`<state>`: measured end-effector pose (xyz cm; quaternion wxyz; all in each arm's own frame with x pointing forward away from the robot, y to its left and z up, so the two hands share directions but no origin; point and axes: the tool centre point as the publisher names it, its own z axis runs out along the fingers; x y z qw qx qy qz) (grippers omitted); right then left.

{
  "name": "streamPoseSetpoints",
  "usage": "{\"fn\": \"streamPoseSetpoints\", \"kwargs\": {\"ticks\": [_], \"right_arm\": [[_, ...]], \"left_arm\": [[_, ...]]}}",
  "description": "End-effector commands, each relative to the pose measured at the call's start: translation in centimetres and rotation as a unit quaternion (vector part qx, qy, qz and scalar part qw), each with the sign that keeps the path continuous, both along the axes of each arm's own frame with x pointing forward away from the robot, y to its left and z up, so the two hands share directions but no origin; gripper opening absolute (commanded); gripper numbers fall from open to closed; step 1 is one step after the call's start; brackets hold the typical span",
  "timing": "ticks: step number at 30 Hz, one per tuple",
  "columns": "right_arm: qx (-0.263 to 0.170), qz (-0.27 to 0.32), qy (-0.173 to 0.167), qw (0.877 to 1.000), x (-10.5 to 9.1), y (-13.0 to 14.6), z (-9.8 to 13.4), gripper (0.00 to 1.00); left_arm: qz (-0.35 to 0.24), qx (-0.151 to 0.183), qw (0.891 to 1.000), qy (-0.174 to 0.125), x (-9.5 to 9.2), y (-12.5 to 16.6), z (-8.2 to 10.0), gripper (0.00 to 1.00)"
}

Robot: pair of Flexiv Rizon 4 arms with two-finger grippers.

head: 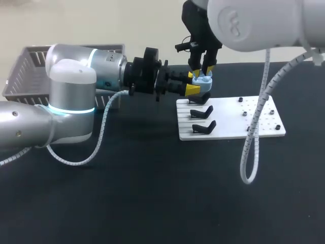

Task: Pick up each earbud case from the left stands, insert the matching earbuds, close the lid, and place the case in the box.

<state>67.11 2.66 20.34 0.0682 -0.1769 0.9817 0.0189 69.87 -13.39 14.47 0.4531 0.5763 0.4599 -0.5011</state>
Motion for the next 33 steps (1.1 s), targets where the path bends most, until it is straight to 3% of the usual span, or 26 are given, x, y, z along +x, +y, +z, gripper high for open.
{"fn": "streamPoseSetpoints", "kwargs": {"ticks": [1, 33], "right_arm": [[-0.001, 0.000, 0.002, 1.000, 0.2, 0.0, -0.4, 0.00], [-0.024, -0.008, -0.022, 0.999, 1.5, 0.1, -1.5, 0.00]], "left_arm": [[0.001, 0.000, 1.000, -0.001, 0.0, 0.0, 0.0, 0.00], [0.001, 0.000, 1.000, -0.001, 0.0, 0.0, 0.0, 0.00]]}}
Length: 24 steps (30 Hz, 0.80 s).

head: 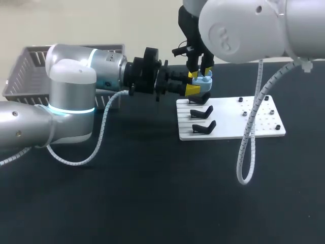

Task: Pick up each earbud case from the left stands, insert the matching earbuds, close the lid, and place the case in the box.

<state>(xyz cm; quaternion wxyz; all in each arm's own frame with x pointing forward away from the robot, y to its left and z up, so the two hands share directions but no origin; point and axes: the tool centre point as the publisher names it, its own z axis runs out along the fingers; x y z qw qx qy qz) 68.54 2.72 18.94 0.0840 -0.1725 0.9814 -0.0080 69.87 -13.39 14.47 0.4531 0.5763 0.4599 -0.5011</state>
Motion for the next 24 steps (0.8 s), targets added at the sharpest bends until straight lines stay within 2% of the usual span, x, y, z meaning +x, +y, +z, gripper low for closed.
{"fn": "streamPoseSetpoints", "kwargs": {"ticks": [1, 24], "right_arm": [[-0.002, -0.003, -0.003, 1.000, 0.12, 0.00, -0.13, 0.00], [-0.007, -0.015, -0.004, 1.000, 0.65, -0.50, -1.08, 0.00]], "left_arm": [[0.001, 0.000, 1.000, -0.001, -0.01, -0.04, -0.05, 0.00], [0.001, 0.000, 1.000, -0.001, -0.01, -0.04, -0.05, 0.00]]}}
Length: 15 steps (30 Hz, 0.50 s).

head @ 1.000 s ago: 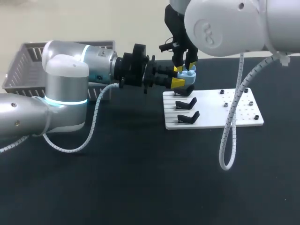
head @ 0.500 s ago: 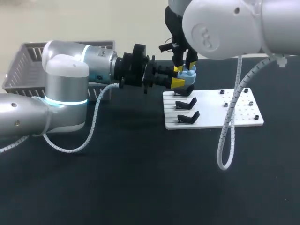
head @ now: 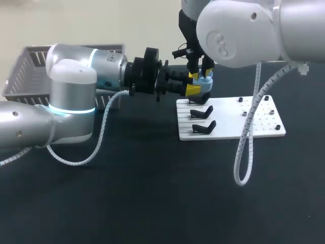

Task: Pick up each earbud case from the left stands, insert the matching earbuds, close the lid, and place the case in the box.

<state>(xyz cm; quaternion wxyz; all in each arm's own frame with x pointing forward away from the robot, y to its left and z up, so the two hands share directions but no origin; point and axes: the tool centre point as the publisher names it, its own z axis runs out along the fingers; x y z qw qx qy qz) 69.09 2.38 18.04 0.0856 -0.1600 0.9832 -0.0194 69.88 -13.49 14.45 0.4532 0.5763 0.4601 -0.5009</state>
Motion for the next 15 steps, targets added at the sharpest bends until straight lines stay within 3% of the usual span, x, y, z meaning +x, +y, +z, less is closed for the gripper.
{"fn": "streamPoseSetpoints", "kwargs": {"ticks": [1, 2, 3, 4, 11, 15], "right_arm": [[0.006, -0.001, 0.002, 1.000, 0.1, -0.2, -0.2, 0.00], [0.008, -0.002, 0.004, 1.000, 0.1, -0.2, -0.1, 0.29], [0.011, -0.002, 0.003, 1.000, 0.1, -0.2, 0.0, 0.73], [0.015, -0.003, 0.003, 1.000, 0.0, -0.3, 0.1, 1.00], [0.060, -0.010, -0.005, 0.998, -0.9, -1.0, 2.4, 1.00], [0.091, -0.057, -0.033, 0.994, 0.6, -1.7, 3.5, 1.00]], "left_arm": [[0.001, 0.000, 1.000, -0.001, 0.0, 0.1, 0.0, 0.00], [0.001, 0.000, 1.000, -0.001, 0.0, 0.1, 0.0, 0.00], [0.001, 0.000, 1.000, -0.001, 0.0, 0.1, 0.0, 0.00], [0.001, 0.000, 1.000, -0.001, 0.0, 0.1, 0.0, 0.00], [0.001, 0.000, 1.000, -0.001, 0.0, 0.1, 0.0, 0.00], [0.001, 0.000, 1.000, -0.001, 0.0, 0.1, 0.0, 0.00]]}}
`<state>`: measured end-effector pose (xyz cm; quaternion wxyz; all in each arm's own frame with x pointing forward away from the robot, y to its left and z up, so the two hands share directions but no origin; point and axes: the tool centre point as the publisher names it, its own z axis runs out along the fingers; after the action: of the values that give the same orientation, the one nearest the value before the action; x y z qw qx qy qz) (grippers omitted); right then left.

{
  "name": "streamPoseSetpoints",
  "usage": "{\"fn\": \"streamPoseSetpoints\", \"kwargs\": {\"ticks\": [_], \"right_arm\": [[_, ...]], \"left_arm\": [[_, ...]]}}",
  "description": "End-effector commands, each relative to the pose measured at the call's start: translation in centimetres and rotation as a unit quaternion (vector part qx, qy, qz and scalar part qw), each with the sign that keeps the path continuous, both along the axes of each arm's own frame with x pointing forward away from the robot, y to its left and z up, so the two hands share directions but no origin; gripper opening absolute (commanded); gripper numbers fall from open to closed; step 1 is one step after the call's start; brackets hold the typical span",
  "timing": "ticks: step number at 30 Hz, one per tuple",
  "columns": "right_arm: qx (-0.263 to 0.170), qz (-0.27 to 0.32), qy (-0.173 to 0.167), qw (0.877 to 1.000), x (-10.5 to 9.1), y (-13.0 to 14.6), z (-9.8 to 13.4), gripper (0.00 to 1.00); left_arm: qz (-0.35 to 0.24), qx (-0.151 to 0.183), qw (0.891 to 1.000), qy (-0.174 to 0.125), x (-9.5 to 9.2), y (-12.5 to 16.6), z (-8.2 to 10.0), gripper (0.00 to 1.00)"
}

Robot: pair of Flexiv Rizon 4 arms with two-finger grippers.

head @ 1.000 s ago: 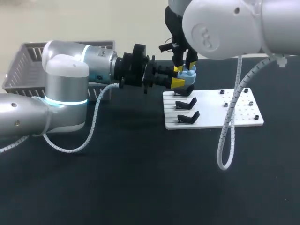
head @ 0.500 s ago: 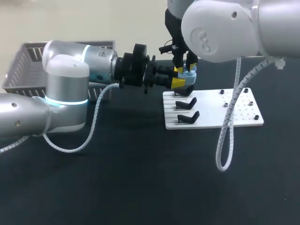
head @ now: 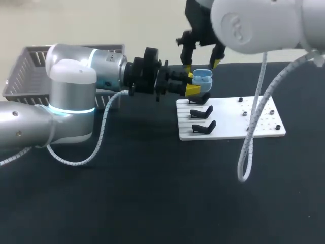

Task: Pick up each earbud case from the left stands, insert the matching earbuds, close the lid, and place the case in the box.

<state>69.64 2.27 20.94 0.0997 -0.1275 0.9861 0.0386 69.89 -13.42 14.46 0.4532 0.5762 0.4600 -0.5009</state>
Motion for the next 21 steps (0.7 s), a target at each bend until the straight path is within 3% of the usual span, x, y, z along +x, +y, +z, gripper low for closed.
{"fn": "streamPoseSetpoints", "kwargs": {"ticks": [1, 4, 11, 21], "right_arm": [[0.037, -0.064, -0.038, 0.997, 0.8, -1.9, 0.7, 1.00], [0.090, -0.131, -0.022, 0.987, 3.2, -2.8, 0.9, 1.00], [0.088, -0.205, 0.008, 0.975, 7.2, -4.7, -1.0, 1.00], [0.051, -0.225, 0.054, 0.972, 8.1, -5.6, -4.1, 1.00]], "left_arm": [[0.001, 0.000, 1.000, -0.001, 0.0, 0.0, 0.0, 0.00], [0.001, 0.000, 1.000, -0.001, 0.0, 0.0, 0.0, 0.00], [0.001, 0.000, 1.000, -0.001, 0.0, 0.0, 0.0, 0.00], [0.001, 0.000, 1.000, -0.001, 0.0, 0.0, 0.0, 0.00]]}}
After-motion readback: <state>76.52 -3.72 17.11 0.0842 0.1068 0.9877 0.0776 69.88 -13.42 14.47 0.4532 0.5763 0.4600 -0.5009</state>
